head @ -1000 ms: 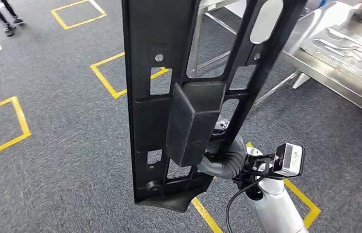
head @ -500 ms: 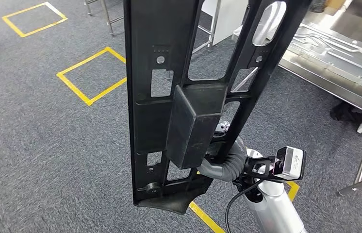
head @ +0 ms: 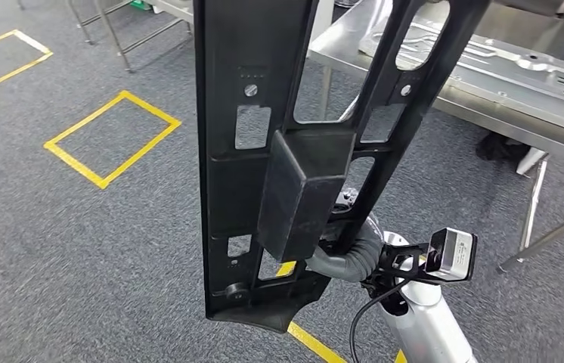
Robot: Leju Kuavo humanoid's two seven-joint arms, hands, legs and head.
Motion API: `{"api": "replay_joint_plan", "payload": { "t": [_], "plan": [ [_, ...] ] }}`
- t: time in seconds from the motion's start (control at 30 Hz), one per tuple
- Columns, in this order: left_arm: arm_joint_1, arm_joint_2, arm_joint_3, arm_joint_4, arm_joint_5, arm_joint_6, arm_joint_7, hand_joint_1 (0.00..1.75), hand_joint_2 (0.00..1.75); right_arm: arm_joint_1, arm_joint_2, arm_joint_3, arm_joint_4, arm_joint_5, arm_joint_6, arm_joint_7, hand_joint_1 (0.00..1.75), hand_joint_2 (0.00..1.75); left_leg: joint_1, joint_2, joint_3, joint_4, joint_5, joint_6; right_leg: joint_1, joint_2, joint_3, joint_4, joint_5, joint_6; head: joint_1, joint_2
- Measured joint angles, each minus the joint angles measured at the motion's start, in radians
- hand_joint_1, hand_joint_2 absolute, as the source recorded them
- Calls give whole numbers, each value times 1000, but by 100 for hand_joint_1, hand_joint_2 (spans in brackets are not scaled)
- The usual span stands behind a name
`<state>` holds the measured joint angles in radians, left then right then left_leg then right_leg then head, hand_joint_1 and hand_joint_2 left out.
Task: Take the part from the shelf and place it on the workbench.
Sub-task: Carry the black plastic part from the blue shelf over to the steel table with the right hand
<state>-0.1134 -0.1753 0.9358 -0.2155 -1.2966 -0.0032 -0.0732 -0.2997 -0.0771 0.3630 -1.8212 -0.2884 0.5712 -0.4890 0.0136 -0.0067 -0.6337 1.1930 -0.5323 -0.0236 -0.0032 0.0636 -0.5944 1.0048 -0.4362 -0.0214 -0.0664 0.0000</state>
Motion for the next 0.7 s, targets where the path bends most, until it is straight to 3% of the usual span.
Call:
{"api": "replay_joint_plan", "payload": {
  "t": [0.07,0.13,0.2,0.27,0.33,0.4,0.43,0.47,0.57,0.63,0.7],
  "plan": [
    [1,2,0,0,-1,1,0,0,175,0,0,1,0,0,0,-2,171,175,3,-46,54,-130,56,8,-1,24,-4,6,-2,7,0,0],
    [1,4,0,0,-1,2,-2,0,175,0,0,1,0,-1,0,-5,171,175,2,-75,71,-176,61,15,-6,44,-15,9,2,20,0,0],
    [-1,4,0,0,1,4,-4,0,175,2,0,1,0,-3,2,-6,171,175,1,-59,72,-184,65,23,-10,61,-22,8,6,34,0,0],
    [-4,3,0,0,4,5,-6,0,175,-1,0,1,1,-4,4,-8,171,175,6,-34,78,-195,71,34,-6,29,-37,38,-13,43,0,0],
    [-5,2,0,0,6,6,-7,0,175,-6,0,2,3,-6,5,-10,171,175,6,-8,81,-200,72,42,-5,-28,-89,144,-69,50,0,0],
    [-2,3,0,0,7,6,-4,0,175,-7,-1,3,7,-8,6,-10,171,175,4,19,81,-199,69,43,-9,-52,-150,264,-112,56,0,0],
    [1,4,0,0,7,6,-2,0,175,-7,-1,3,10,-10,6,-10,171,175,4,32,81,-198,68,43,-12,-57,-161,283,-109,59,0,0],
    [2,4,0,0,7,6,-1,0,175,-6,-1,3,11,-12,6,-9,171,175,4,44,83,-198,65,41,-15,-61,-150,261,-88,60,0,0],
    [5,4,0,0,7,6,2,0,175,-8,-1,3,13,-16,6,-10,171,175,1,70,92,-196,55,30,-13,-105,-46,65,-6,54,0,0],
    [7,5,0,0,7,6,5,0,175,-10,-1,3,13,-18,6,-10,171,175,-4,84,98,-195,48,18,-5,-120,-17,7,2,42,0,0],
    [8,6,0,0,7,6,8,0,175,-11,-1,2,13,-19,6,-9,171,175,-4,99,104,-197,43,7,-2,-99,-17,6,2,30,0,0]
  ]
}}
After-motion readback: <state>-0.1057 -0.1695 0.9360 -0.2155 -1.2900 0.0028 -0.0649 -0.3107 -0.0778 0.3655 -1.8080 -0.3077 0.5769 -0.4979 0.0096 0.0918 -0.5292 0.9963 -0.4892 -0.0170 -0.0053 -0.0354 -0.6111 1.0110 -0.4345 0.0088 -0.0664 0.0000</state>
